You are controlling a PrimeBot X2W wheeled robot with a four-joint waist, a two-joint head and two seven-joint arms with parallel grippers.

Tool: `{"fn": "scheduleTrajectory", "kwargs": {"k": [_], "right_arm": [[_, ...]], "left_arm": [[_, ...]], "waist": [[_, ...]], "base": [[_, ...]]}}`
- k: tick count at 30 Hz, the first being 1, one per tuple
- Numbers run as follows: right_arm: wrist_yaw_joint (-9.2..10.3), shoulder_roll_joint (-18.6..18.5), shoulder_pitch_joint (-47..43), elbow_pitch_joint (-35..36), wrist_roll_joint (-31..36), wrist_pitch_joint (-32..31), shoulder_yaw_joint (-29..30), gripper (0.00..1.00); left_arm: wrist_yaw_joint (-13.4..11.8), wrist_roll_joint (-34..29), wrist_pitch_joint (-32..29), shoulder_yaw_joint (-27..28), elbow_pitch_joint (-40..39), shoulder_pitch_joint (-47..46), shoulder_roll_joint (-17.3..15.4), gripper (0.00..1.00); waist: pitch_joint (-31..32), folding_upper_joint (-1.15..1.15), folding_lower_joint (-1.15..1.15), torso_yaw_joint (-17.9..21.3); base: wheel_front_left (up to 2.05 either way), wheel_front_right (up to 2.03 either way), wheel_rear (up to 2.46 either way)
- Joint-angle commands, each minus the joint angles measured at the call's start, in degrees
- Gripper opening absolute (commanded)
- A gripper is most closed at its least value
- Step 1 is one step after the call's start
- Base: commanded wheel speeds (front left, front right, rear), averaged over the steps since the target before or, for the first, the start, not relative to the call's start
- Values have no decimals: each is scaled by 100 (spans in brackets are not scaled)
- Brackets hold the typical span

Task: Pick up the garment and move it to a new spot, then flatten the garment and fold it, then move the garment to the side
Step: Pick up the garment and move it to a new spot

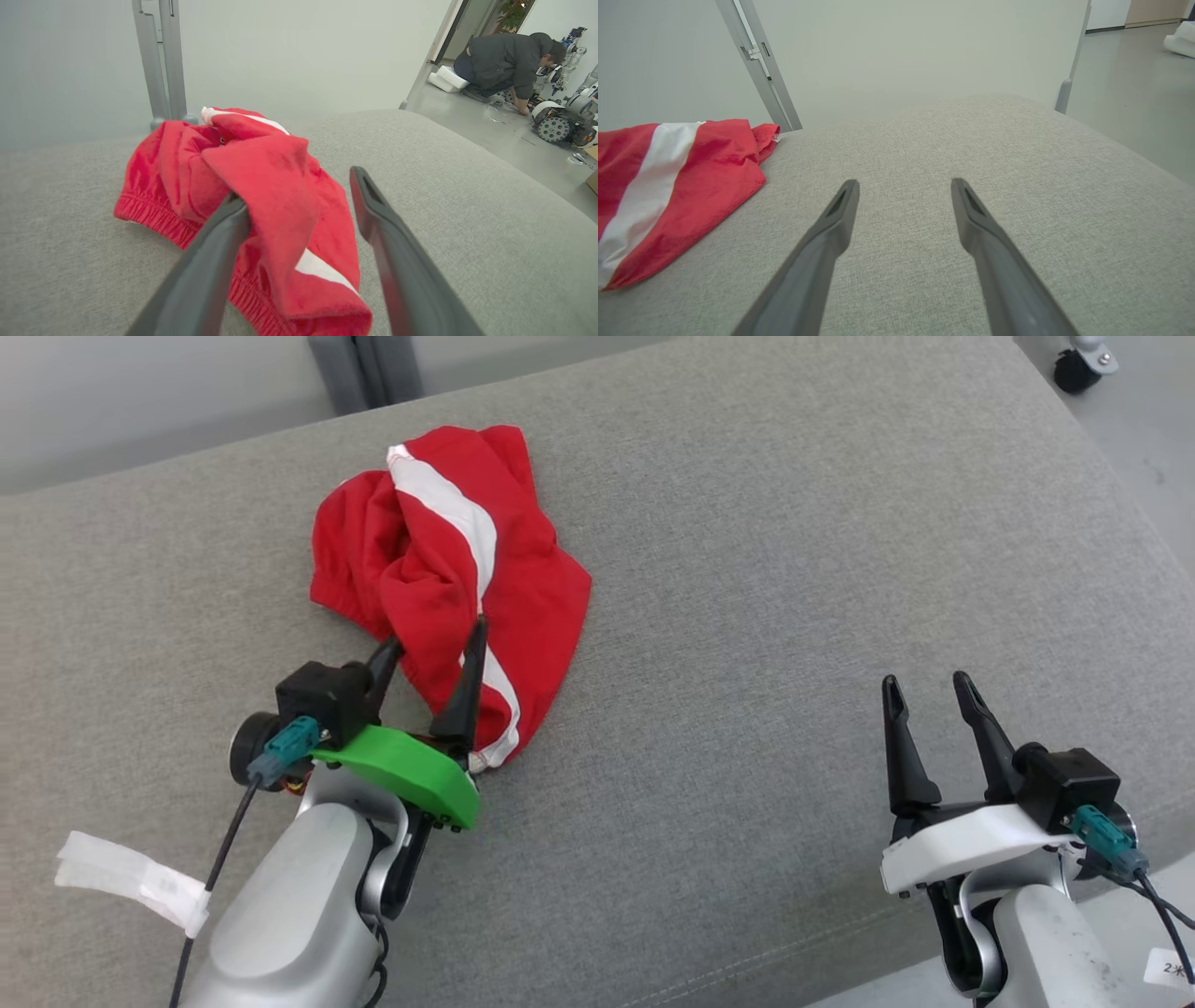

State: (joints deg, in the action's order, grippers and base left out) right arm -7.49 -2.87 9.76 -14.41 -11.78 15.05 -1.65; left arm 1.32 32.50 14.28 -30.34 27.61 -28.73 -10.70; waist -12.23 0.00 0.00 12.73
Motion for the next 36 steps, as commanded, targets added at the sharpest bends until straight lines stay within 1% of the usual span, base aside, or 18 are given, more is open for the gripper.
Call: {"fn": "scheduleTrajectory", "kwargs": {"k": [1, 5, 11, 15, 20, 24, 27, 36], "right_arm": [[-2, -4, -71, -4, 66, 19, 9, 100], [-1, -4, -136, 5, 91, 19, 10, 100], [-2, -4, -221, 42, 126, 19, -47, 100], [-1, -4, -264, 75, 171, 19, -111, 100], [-1, -5, -353, 161, 260, 19, -175, 100], [-1, -5, -402, 228, 312, 19, -209, 100], [-2, -6, -477, 245, 360, 19, -243, 100], [-2, -17, -614, 301, 475, 20, -260, 100]], "left_arm": [[-46, -48, 58, 83, -59, -43, -53, 100], [-129, -143, 92, 372, -252, 116, -169, 100], [-244, -416, 93, 1001, -796, 584, -384, 100], [-348, -641, 94, 1553, -1241, 1053, -450, 100], [-371, -887, 87, 2121, -1686, 1739, -490, 100], [-348, -1062, 88, 2487, -1977, 2237, -430, 100], [-273, -1203, 88, 2697, -2128, 2580, -360, 100], [31, -1480, 88, 2904, -2222, 3170, -59, 100]], "waist": [[207, 0, 0, -230], [362, 0, 0, -425], [579, 0, 0, -688], [710, 0, 0, -802], [852, 0, 0, -919], [949, 0, 0, -1001], [1040, 0, 0, -1060], [1236, 0, 0, -1210]], "base": [[0, 0, 0], [0, 0, 0], [0, 0, 0], [0, 0, 0], [0, 0, 0], [0, 0, 0], [0, 0, 0], [0, 0, 0]]}}
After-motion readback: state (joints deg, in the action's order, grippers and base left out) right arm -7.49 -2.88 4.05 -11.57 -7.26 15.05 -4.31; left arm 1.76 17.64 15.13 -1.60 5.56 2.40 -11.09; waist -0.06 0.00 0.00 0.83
